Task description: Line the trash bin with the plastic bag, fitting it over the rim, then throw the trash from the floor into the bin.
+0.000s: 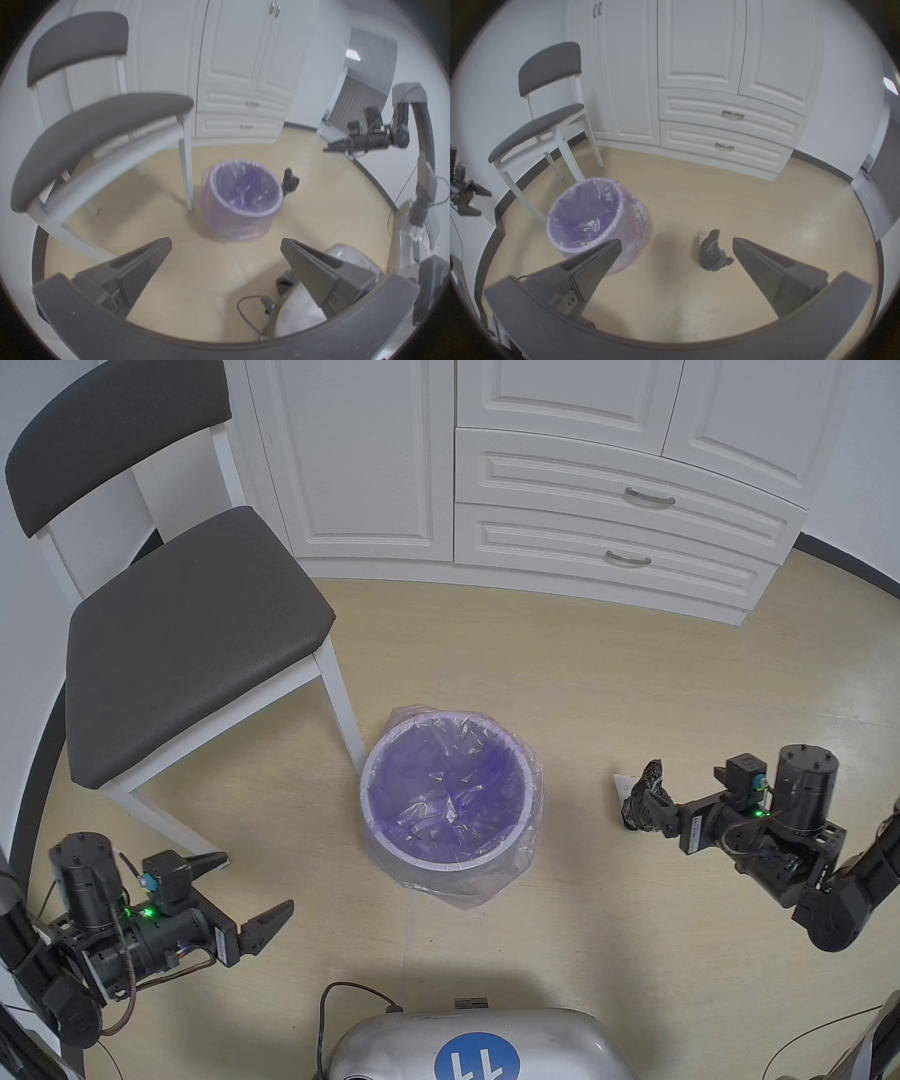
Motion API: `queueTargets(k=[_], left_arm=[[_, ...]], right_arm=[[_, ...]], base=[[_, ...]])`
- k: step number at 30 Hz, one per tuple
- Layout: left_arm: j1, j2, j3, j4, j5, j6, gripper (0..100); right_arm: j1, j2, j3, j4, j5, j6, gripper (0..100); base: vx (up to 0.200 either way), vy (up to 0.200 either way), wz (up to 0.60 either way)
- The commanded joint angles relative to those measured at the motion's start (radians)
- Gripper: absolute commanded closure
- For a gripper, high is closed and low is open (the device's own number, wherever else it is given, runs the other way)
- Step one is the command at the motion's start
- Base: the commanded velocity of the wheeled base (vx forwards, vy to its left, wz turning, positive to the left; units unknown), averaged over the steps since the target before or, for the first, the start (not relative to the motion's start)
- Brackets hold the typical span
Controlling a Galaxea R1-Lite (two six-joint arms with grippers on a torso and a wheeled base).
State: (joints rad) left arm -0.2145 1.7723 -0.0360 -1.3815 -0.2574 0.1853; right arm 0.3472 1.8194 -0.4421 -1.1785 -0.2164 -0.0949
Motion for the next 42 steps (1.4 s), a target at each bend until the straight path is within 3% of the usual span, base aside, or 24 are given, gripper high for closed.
queueTargets(k=[1, 6, 11, 13, 18, 22, 23, 25, 29, 32, 35, 37, 40, 42], left_arm=[[-0.017, -0.389, 0.036, 0.038, 0.007, -0.084, 0], [-0.006, -0.633, 0.022, 0.154, 0.012, -0.138, 0], [0.069, -0.797, -0.105, 0.289, 0.03, -0.135, 0], [0.119, -0.892, -0.262, 0.467, 0.029, -0.138, 0], [0.118, -0.998, -0.452, 0.809, 0.041, -0.182, 0], [0.127, -1.011, -0.449, 0.877, 0.072, -0.17, 0], [0.135, -1.01, -0.44, 0.881, 0.113, -0.141, 0], [0.142, -0.99, -0.444, 0.872, 0.178, -0.115, 0], [0.15, -0.976, -0.441, 0.868, 0.221, -0.107, 0], [0.15, -0.967, -0.44, 0.868, 0.222, -0.106, 0], [0.152, -0.955, -0.444, 0.865, 0.224, -0.107, 0], [0.153, -0.947, -0.447, 0.865, 0.224, -0.109, 0], [0.156, -0.932, -0.444, 0.863, 0.224, -0.101, 0], [0.159, -0.913, -0.44, 0.851, 0.224, -0.084, 0]], right_arm=[[-0.076, -0.235, 0.102, -0.033, 0.005, -0.035, 0], [-0.079, -0.344, 0.106, -0.035, 0.0, -0.051, 0], [-0.113, -0.431, 0.14, -0.046, -0.008, -0.161, 0], [-0.123, -0.48, 0.112, -0.03, -0.015, -0.158, 0], [-0.215, -0.482, -0.032, 0.043, -0.031, -0.126, 0], [-0.226, -0.523, -0.023, 0.161, -0.032, -0.02, 0], [-0.217, -0.534, -0.058, 0.264, -0.023, 0.04, 0], [-0.202, -0.548, -0.109, 0.41, -0.021, 0.078, 0], [-0.152, -0.575, -0.181, 0.594, 0.014, 0.178, 0], [-0.12, -0.629, -0.287, 0.795, 0.124, 0.31, 0], [-0.103, -0.683, -0.337, 0.935, 0.216, 0.373, 0], [-0.106, -0.744, -0.391, 1.109, 0.376, 0.42, 0], [-0.16, -0.736, -0.437, 1.215, 0.525, 0.417, 0], [-0.205, -0.686, -0.435, 1.22, 0.517, 0.376, 0]], base=[[0.0, 0.0, 0.0], [0.0, 0.0, 0.0], [0.0, 0.0, 0.0], [0.0, 0.0, 0.0], [0.0, 0.0, 0.0], [0.0, 0.0, 0.0], [0.0, 0.0, 0.0], [0.0, 0.0, 0.0], [0.0, 0.0, 0.0], [0.0, 0.0, 0.0], [0.0, 0.0, 0.0], [0.0, 0.0, 0.0], [0.0, 0.0, 0.0], [0.0, 0.0, 0.0]])
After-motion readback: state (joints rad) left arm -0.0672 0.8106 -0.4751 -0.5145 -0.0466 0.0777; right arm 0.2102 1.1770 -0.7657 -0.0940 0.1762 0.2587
